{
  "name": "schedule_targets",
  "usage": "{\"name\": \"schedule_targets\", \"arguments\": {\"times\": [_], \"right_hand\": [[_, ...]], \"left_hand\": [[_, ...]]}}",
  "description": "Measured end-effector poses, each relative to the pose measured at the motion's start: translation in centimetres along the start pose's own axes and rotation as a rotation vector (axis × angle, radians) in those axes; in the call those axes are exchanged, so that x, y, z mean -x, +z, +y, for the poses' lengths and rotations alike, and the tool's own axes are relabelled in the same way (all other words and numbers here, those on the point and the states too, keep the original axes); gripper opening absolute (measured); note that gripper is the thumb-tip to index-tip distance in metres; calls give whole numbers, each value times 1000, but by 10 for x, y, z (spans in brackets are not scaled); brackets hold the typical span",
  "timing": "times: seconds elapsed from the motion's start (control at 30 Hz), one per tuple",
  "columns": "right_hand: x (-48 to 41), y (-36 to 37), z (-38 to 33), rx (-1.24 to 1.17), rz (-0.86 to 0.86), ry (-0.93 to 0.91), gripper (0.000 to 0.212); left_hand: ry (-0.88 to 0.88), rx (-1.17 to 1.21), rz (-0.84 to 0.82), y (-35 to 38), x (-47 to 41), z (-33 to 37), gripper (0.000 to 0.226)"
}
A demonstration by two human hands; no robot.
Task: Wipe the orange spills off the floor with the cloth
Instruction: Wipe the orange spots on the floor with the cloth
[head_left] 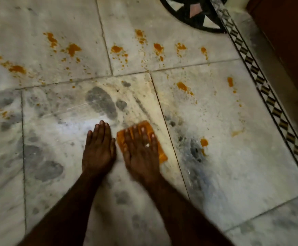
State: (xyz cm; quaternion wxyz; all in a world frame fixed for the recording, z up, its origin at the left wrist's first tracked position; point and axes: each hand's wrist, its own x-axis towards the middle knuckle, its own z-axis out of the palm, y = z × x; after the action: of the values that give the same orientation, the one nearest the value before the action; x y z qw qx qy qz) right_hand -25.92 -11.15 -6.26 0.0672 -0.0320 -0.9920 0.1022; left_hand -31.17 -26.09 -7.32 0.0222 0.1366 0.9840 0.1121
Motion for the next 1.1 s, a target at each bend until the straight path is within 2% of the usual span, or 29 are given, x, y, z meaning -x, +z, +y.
{"name": "schedule_targets", "arguments": {"times": [0.1, 0.2, 0.27, 0.33, 0.4, 0.5, 0.57, 0.63, 0.7, 0.8, 0.87, 0.93, 1.0, 1.1], "right_hand": [[-16, -10, 64, 82, -95, 138, 58], [28, -28, 109, 136, -87, 243, 61], [81, -37, 107, 150, -77, 336, 62], [133, -39, 75, 137, -102, 419, 62], [157, -35, 32, 94, -136, 309, 61], [128, -26, -2, -10, -112, 82, 62], [88, -23, 9, -35, -86, 23, 59], [48, -25, 44, -16, -101, 39, 58], [27, -32, 88, 40, -132, 143, 59], [52, -45, 143, 124, -102, 357, 62], [92, -53, 146, 139, -60, 491, 62], [129, -52, 118, 157, -57, 571, 65], [140, -46, 81, 133, -78, 507, 69], [93, -33, 67, 83, -39, 237, 63]], "left_hand": [[-10, 12, -12, -1, 1, 0, 60], [-39, 27, -36, -4, -2, 2, 61], [-55, 24, -42, -4, -3, 3, 62], [-61, 23, -45, -3, -2, 3, 63], [-67, 17, -44, 0, -1, 3, 63], [-54, 2, -41, 1, -2, 4, 65], [-52, -10, -31, 1, -3, 4, 65], [-47, -20, -12, 0, -2, 8, 65], [-20, -10, -7, -2, -5, 20, 65], [101, 20, -14, -1, -20, 54, 63], [120, 46, -50, 4, -27, 75, 64], [83, 58, -65, 12, -26, 89, 67], [52, 43, -65, 18, -23, 96, 68], [72, -7, -31, 21, -23, 97, 67]]}}
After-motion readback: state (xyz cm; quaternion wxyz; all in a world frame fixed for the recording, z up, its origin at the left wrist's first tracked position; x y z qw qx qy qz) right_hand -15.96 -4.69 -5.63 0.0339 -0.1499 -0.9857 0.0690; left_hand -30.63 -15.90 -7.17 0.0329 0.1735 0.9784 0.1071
